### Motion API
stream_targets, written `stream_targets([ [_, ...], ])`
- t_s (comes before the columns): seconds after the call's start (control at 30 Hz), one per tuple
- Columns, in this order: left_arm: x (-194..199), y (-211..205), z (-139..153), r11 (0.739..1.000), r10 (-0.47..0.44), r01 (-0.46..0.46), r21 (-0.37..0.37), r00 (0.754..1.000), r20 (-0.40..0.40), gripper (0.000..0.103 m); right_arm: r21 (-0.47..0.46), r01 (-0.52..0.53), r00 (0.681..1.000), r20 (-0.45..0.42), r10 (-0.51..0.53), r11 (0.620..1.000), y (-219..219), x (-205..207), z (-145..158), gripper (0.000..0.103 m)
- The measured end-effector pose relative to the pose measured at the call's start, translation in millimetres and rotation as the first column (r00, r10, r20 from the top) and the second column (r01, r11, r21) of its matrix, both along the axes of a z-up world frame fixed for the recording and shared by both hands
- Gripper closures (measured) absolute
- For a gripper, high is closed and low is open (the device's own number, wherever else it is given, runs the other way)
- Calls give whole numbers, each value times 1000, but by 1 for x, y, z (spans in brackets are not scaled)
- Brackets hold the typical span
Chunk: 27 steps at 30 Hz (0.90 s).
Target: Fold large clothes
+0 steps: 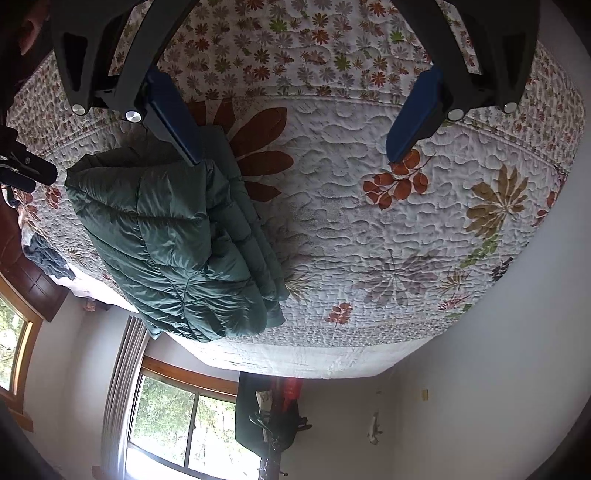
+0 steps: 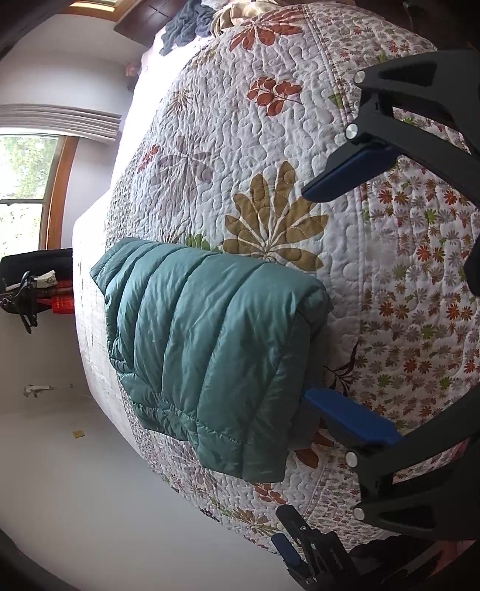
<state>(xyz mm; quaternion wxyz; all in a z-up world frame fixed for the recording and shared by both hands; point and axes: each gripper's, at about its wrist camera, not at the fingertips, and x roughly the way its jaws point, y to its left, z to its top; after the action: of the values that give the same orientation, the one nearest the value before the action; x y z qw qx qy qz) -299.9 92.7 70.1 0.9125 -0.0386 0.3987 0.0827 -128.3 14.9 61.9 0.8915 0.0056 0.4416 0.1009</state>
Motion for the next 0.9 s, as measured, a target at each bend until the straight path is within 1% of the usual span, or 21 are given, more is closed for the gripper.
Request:
stream_targets([
  [0.1,-3,1,-1,1000,14,-14,8,1000,0,4,-14,4,1000,-6,-4,1000,3,0,-2,3],
  [0.43,-8,3,-4,999,37,-37,26,999,-5,4,2,15,1000,-24,-15,1000,6,-1,-10,3],
  [0.9,-7,3,-6,999,32,-32,27,999,-16,4,-23,25,999,-24,-26,999,5,-1,-12,3],
])
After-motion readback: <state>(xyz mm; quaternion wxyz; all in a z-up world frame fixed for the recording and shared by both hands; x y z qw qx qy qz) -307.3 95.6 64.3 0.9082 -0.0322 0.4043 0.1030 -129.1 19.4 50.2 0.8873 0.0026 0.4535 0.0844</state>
